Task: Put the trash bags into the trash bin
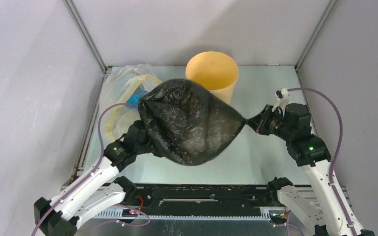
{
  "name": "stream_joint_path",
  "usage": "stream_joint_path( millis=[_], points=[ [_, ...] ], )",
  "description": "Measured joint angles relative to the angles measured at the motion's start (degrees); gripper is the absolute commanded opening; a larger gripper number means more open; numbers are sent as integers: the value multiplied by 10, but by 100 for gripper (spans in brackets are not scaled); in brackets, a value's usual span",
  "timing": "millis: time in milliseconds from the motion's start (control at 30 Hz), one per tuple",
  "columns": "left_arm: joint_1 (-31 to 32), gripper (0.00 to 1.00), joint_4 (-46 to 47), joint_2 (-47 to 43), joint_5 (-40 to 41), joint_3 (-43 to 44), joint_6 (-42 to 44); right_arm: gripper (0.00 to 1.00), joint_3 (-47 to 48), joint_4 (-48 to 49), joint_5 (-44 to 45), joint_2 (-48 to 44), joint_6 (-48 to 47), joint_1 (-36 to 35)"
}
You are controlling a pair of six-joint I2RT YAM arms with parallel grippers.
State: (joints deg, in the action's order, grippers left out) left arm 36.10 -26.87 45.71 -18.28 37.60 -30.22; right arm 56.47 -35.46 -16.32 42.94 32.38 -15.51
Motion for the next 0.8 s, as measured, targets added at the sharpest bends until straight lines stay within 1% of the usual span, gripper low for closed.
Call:
stream_joint_path(
  millis=[67, 100, 200, 267, 400, 533, 667, 800],
  points=[
    [3, 0, -30, -29, -5, -2, -2, 0, -15, -30, -1, -7, -6, 0],
    [5, 0, -38, -49, -8, 10, -2, 0, -15, -27, -3, -23, -10, 0],
    [6, 0, -49, -97, -28, 83, -2, 0, 1, -7, -10, -76, -11, 0],
    [6, 0, -46, -114, -44, 134, -4, 0, 28, 7, -16, -101, -11, 0],
    [7, 0, -46, -142, -82, 204, -15, 0, 85, 31, -19, -108, -14, 0],
    [7, 0, -71, -136, -95, 214, -18, 0, 96, 32, -16, -105, -15, 0],
    [7, 0, -106, -121, -72, 206, -12, 0, 96, 19, -17, -86, -23, 0],
    [7, 0, -118, -96, -50, 176, -1, 0, 86, 0, -31, -58, -35, 0]
  ],
)
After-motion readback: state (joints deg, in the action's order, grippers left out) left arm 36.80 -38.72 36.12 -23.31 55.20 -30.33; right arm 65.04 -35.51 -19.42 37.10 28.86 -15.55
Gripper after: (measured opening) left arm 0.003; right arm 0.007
